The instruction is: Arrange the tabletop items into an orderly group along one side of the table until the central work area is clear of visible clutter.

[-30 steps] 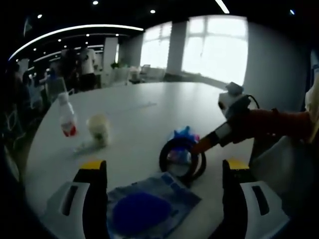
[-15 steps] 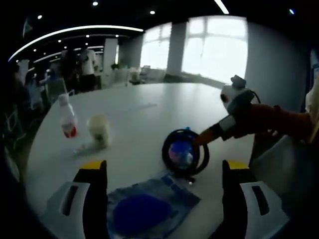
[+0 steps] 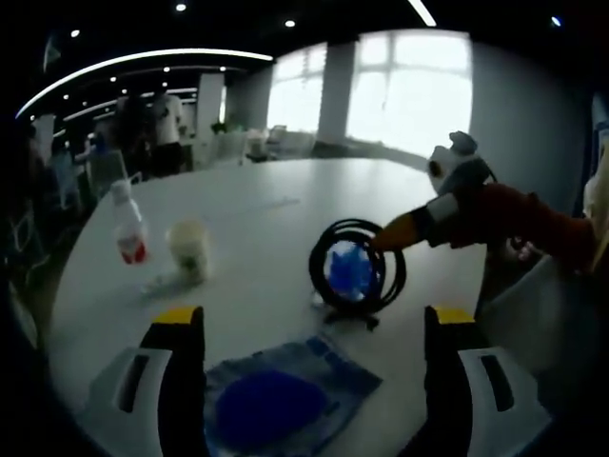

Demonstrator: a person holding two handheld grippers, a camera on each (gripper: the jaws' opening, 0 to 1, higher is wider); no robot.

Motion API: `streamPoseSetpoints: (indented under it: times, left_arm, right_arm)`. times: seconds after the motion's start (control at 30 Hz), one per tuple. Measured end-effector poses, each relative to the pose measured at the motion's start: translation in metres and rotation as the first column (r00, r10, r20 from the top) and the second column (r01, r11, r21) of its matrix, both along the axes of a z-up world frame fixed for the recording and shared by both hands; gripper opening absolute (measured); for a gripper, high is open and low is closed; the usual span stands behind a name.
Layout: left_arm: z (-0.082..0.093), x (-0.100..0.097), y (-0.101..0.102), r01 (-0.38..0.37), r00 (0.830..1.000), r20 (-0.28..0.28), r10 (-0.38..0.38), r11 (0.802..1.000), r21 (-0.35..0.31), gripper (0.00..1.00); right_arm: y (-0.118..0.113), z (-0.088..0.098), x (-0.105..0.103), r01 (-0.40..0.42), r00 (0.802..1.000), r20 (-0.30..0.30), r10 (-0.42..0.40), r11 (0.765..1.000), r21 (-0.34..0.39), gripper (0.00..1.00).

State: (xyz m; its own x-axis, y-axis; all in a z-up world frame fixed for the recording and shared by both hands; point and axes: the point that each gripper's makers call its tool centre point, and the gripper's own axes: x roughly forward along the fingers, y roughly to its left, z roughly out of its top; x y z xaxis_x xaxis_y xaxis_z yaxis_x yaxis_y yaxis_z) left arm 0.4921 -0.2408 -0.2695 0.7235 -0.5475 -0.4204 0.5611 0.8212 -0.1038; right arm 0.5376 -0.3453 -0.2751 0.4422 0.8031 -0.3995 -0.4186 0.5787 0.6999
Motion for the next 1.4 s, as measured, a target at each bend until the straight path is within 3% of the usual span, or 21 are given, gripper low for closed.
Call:
streamPoseSetpoints:
  times: [0.53,1.0,1.4]
  left_arm:
    - [-0.003,0.0,-0.001,0.005,1.0,-0.01,-0.005,1.0,0.01,0.93]
    - [-0.004,-0.001,-0.006,0.02,1.0,-0.014,-0.02,1.0,0.007,0.93]
    - [-0.006,-0.002,-0.01,0.038,0.999,-0.023,-0.038,0.999,0.005,0.93]
  right_arm:
    - [-0.039,0.019,0.027,0.119,0.992,0.041,-0.121,0.991,0.053,0.04]
    - [-0.089,0.029,0.051,0.273,0.958,0.073,-0.277,0.96,0.059,0.04]
    - [-0.11,0.03,0.059,0.325,0.942,0.073,-0.329,0.944,0.053,0.04]
